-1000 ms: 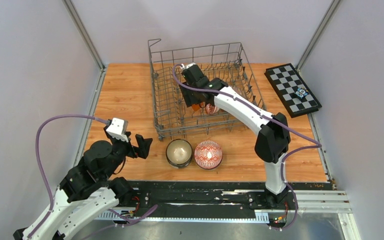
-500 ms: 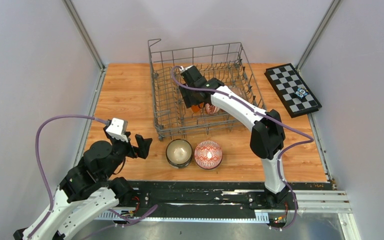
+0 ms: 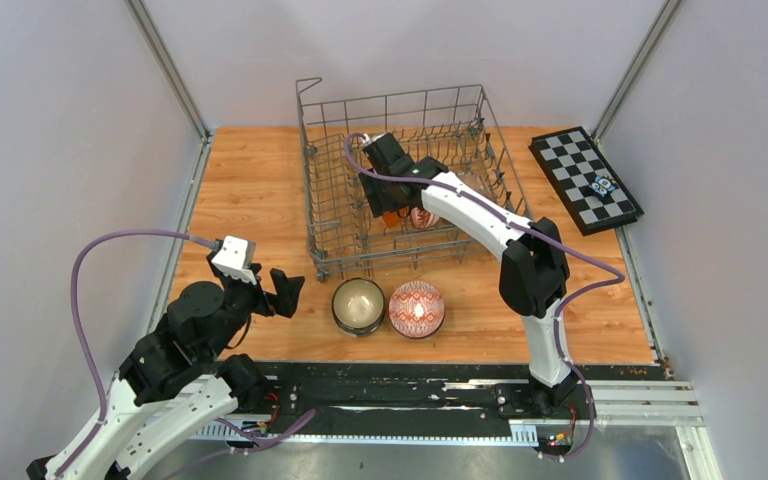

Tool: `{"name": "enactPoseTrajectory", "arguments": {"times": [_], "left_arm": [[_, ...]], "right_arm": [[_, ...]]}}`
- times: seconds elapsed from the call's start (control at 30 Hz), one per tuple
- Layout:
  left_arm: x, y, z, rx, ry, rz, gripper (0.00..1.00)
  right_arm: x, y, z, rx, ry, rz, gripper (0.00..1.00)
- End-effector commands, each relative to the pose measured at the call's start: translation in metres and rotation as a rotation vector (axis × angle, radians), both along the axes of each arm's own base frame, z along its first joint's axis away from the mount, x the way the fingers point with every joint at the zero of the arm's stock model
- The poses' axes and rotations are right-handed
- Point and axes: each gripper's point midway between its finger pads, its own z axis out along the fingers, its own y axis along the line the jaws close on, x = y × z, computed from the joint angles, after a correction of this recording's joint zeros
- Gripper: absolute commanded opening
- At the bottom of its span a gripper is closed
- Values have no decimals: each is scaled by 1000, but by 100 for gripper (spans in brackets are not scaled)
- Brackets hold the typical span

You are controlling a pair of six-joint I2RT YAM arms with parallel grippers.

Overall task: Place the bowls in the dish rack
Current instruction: Place the bowl in the dish rack.

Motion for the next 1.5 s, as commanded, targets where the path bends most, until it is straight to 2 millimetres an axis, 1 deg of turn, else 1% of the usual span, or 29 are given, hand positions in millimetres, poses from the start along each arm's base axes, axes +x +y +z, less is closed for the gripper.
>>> {"name": "enactPoseTrajectory", "arguments": {"times": [0.0, 0.1, 0.47, 0.53, 0.6, 0.73, 0.93, 1.1, 1.3, 1.47], "left_arm": [[1, 2, -3, 9, 0, 8, 100], [1, 2, -3, 9, -1, 8, 100], [1, 1, -4, 11, 2, 5, 100], [1, 1, -4, 11, 2, 5, 100], [1, 1, -4, 11, 2, 4, 100], [1, 1, -5, 14, 6, 2, 100], [1, 0, -6, 16, 10, 3, 100], [2, 0, -6, 14, 12, 4, 100], [2, -1, -7, 20, 17, 5, 100], [2, -3, -8, 23, 23, -3, 100]], "right_arm": [[-23, -1, -22, -7, 116, 15, 50], [-24, -1, -21, -1, 118, 11, 57], [-26, -4, -10, 14, 102, 5, 74], [-27, -5, -7, 14, 96, 2, 79], [-27, -6, -4, 15, 91, -1, 81], [-27, -10, 5, 23, 73, -8, 81], [-32, -13, 27, 46, 36, -9, 81], [-40, -22, 55, 75, -18, -19, 81], [-55, -40, 86, 112, -80, -31, 80], [-74, -62, 109, 154, -135, -46, 79]]}}
